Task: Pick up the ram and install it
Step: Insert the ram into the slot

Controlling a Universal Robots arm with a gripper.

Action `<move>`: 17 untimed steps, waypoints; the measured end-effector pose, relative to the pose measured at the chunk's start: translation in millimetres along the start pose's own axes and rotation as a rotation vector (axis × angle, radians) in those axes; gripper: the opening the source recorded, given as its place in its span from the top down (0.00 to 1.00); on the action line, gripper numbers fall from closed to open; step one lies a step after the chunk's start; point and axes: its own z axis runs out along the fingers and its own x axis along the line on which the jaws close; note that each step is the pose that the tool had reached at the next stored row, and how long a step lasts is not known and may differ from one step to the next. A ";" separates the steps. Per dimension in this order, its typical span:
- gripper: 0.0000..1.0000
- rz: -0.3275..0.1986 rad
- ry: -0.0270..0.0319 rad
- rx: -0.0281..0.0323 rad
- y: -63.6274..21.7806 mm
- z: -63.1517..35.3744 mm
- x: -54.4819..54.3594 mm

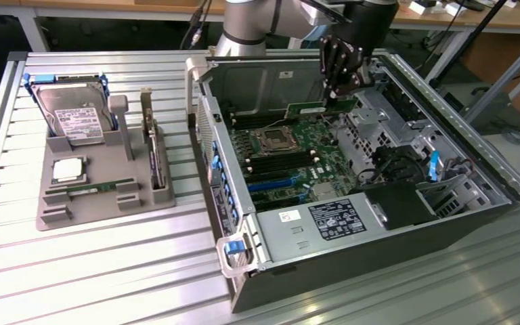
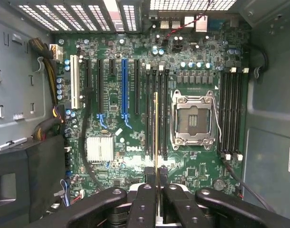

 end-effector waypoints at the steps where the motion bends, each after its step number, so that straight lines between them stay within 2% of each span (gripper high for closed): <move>1: 0.87 0.000 -0.0001 0.0000 0.0 0.4 0.0; 17: 0.87 0.000 -0.0001 0.0000 0.3 10.6 -0.1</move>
